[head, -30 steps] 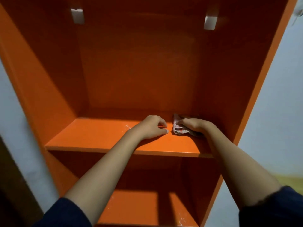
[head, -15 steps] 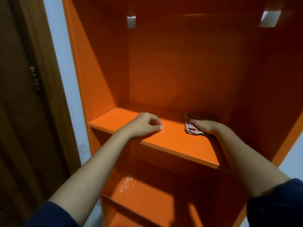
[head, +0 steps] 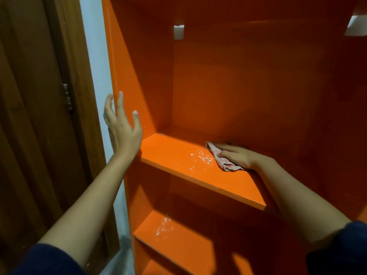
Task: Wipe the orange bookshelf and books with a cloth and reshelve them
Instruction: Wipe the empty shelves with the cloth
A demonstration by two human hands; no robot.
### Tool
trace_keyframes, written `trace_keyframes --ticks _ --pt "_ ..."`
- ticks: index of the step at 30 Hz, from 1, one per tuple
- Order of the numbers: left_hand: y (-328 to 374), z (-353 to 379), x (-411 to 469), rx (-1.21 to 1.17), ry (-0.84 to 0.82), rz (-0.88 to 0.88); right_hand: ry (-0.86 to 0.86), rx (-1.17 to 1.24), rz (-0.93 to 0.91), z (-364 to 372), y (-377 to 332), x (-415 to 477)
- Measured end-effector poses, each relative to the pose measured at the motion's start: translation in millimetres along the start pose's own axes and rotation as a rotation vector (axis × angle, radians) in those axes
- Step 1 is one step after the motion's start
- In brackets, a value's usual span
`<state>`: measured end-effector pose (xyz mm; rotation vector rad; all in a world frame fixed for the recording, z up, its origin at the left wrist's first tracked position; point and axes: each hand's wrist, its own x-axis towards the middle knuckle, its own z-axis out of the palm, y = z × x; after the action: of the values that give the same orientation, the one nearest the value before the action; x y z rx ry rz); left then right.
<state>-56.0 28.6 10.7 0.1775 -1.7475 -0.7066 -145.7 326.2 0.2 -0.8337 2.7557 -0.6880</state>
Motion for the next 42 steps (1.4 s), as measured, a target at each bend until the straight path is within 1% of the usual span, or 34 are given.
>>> trace_keyframes --ticks 3,6,9,12,23,30,33,36,40,42 --pt "-12 3 17 -0.161 -0.072 -0.036 0.014 -0.087 0.056 6 -9 5" --pt "-28 5 30 -0.229 -0.102 -0.001 0.043 -0.173 0.093 14 -20 10" --pt "-42 9 34 -0.213 -0.084 0.062 0.064 -0.244 0.12 23 -34 16" --pt "-48 10 33 -0.223 -0.086 0.057 0.077 -0.302 0.14 33 -48 24" --pt "-68 10 37 -0.251 -0.181 0.17 0.152 -0.329 0.257 48 -72 60" --pt "-70 9 37 -0.191 -0.17 0.201 0.096 -0.15 0.119 46 -69 111" --pt "-70 11 36 -0.177 -0.152 0.19 0.058 -0.154 0.035 46 -75 129" --pt "-69 12 35 -0.17 -0.129 0.192 0.007 -0.155 -0.009 45 -81 146" --pt "-69 15 35 -0.146 -0.09 0.175 -0.031 -0.055 -0.071 43 -91 157" --pt "-69 15 34 -0.125 -0.087 0.164 -0.056 0.031 -0.092 42 -95 156"
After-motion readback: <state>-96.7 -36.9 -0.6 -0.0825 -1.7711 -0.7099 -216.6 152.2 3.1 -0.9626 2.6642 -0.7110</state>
